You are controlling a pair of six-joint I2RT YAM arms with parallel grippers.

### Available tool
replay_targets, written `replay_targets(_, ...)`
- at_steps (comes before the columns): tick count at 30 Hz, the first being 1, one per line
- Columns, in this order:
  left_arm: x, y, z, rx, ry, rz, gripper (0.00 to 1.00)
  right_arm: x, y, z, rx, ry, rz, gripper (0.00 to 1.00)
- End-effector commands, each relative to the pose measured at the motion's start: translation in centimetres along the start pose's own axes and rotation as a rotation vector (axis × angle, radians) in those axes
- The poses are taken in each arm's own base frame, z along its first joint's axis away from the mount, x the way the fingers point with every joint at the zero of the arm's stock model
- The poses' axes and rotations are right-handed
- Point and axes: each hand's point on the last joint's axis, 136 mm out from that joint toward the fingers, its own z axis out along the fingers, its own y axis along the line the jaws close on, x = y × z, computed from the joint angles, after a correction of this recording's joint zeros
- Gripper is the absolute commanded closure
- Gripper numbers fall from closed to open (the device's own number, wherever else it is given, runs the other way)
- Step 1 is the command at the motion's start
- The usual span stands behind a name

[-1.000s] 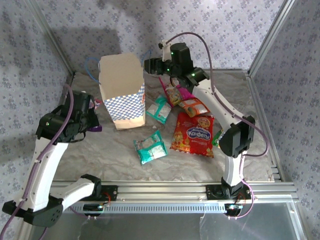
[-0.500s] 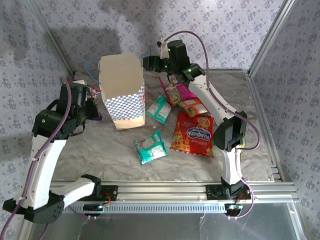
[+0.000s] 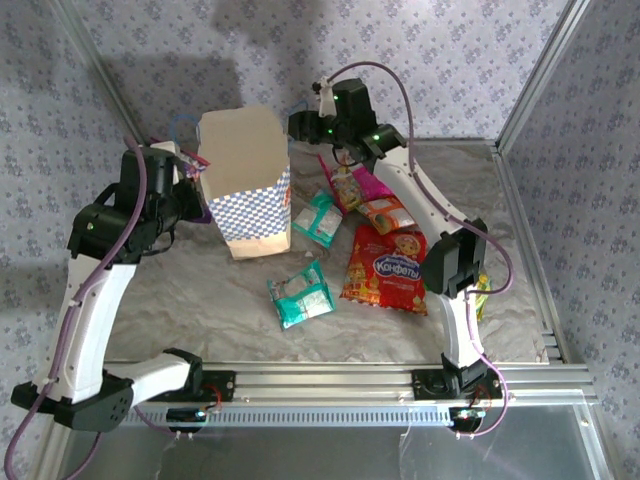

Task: Place the snacks into the paper bag

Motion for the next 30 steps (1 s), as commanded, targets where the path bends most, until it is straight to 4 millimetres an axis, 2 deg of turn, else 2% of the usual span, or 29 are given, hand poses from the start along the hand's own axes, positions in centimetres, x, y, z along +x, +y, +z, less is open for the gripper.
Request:
replay_targets(1,-2.3,-0.7,-0.8,0.037,-0.075,0.000,1.00,-0.6,0.2,0.0,-0.037,-0.002,0.022,0.56)
replay_targets(6,-2.5,-1.1,-0.4,0.049,-0.078,-0.003,1.00,-0.2,1.1,0.1,-0.094,0.021,0.003,0.63)
replay_targets(14,-3.3,-2.0,0.1,0.079,-0.088,-0.009,1.00,1.1,1.3,0.3,-0.129,0.064,0.023,0.74)
replay_targets(30,-5.2,-3.7,0.9,0.128,-0.113,-0.024,1.00,3.2,0.4,-0.3,-0.139,0.094,0.072,0.86)
